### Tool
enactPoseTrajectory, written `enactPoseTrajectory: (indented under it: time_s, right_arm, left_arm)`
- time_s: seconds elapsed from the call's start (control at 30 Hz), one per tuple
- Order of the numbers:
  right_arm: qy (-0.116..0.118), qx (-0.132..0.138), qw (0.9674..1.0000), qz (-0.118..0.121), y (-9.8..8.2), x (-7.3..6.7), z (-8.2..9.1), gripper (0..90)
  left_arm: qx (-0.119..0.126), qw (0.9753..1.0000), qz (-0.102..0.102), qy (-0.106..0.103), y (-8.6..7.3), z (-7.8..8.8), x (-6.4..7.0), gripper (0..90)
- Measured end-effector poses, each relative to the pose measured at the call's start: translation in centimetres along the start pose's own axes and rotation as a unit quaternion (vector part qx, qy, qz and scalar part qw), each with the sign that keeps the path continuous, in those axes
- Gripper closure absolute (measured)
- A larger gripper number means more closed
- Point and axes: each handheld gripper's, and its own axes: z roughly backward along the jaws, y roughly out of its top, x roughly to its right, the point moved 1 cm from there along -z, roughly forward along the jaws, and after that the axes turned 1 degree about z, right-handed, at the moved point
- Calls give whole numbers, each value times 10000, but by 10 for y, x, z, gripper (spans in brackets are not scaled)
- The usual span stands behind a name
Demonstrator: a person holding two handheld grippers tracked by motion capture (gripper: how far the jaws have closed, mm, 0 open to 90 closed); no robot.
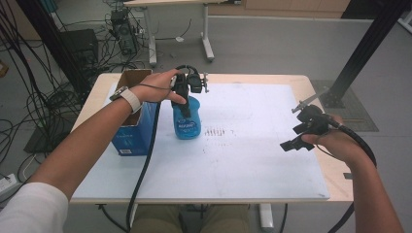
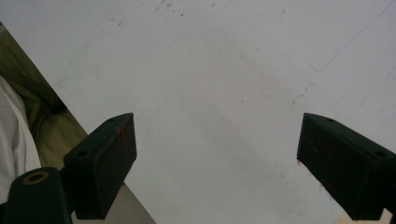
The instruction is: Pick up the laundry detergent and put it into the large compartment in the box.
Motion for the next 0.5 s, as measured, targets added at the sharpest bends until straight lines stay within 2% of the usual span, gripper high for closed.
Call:
enactPoseTrajectory:
  time_s: [0.1, 0.23, 0.33, 0.5]
  right_arm:
    - [-5, 22, 10000, 9, 0, -2, 2, 120]
    - [-9, 37, 10000, 26, 0, -3, 2, 120]
    - [22, 42, 10000, 63, 0, -4, 0, 120]
    - [49, 70, 9999, 80, 2, -5, -1, 120]
  left_arm:
    - [-43, 10000, 86, 26, 0, 3, 2, 379]
    - [-40, 9993, 380, -4, 0, 11, 4, 379]
    - [-36, 9983, 584, -17, 0, 19, 6, 379]
    - [-3, 9960, 893, 95, -1, 33, 13, 379]
